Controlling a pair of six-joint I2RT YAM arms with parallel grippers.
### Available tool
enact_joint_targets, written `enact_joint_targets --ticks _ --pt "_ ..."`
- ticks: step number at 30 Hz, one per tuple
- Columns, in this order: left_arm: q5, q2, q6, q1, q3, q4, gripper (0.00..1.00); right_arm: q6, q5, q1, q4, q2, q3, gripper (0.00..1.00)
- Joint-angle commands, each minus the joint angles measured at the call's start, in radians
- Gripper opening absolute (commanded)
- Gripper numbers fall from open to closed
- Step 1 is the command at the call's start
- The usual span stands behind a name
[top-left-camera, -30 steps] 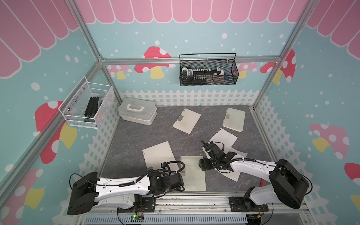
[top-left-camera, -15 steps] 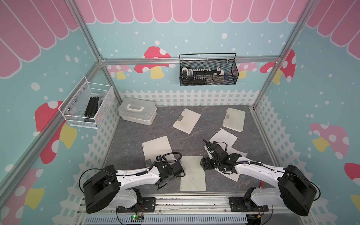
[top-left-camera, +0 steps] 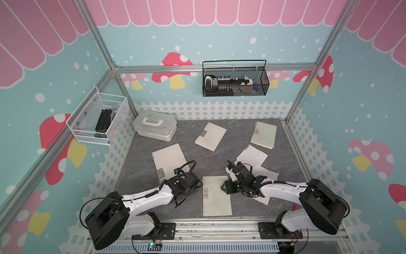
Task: Tear off pages from different notebooks
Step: Move the notebook to the center of the board, then open the notebook at the center of the board.
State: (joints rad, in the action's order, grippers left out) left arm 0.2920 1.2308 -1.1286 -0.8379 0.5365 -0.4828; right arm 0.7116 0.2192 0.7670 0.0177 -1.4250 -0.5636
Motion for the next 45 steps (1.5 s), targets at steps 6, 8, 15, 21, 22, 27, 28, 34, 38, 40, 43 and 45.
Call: enact_joint_targets --ticks 6,8,15,21,22,27,28,34,38,40,43,45 --pt "-0.187 0.053 0.012 -0.034 -0.046 0.349 0.96 0.037 0.019 0.011 0.010 0.000 0.009 0.47" --pt "-0.217 0.111 0.013 -0.024 -0.044 0.409 0.96 0.034 0.021 0.012 0.010 -0.001 -0.002 0.45" --pt "-0.386 0.253 0.057 0.097 -0.028 0.582 0.92 -0.008 0.017 0.010 0.016 -0.046 -0.089 0.34" --pt "-0.409 0.314 0.112 0.110 0.089 0.565 0.92 -0.037 0.013 0.004 0.024 -0.142 -0.178 0.32" --pt "-0.407 0.331 0.121 0.117 0.112 0.555 0.92 -0.047 0.013 -0.004 0.029 -0.160 -0.197 0.32" --pt "-0.425 0.426 0.154 0.191 0.191 0.543 0.91 -0.074 0.042 -0.072 0.031 -0.231 -0.278 0.31" --pt "-0.430 0.441 0.156 0.209 0.196 0.547 0.91 -0.078 0.051 -0.080 0.031 -0.244 -0.293 0.31" --pt "-0.465 0.476 0.141 0.251 0.168 0.591 0.93 -0.058 0.150 -0.088 -0.024 -0.278 -0.325 0.36" --pt "-0.484 0.481 0.101 0.252 0.129 0.656 0.93 -0.027 0.192 -0.090 -0.070 -0.260 -0.308 0.38" --pt "-0.480 0.478 0.085 0.252 0.117 0.671 0.93 -0.005 0.215 -0.090 -0.108 -0.235 -0.287 0.38" --pt "-0.452 0.464 0.051 0.252 0.105 0.670 0.94 0.040 0.284 -0.091 -0.184 -0.200 -0.254 0.41" --pt "-0.436 0.450 0.031 0.251 0.091 0.680 0.94 0.075 0.330 -0.092 -0.245 -0.190 -0.237 0.43"
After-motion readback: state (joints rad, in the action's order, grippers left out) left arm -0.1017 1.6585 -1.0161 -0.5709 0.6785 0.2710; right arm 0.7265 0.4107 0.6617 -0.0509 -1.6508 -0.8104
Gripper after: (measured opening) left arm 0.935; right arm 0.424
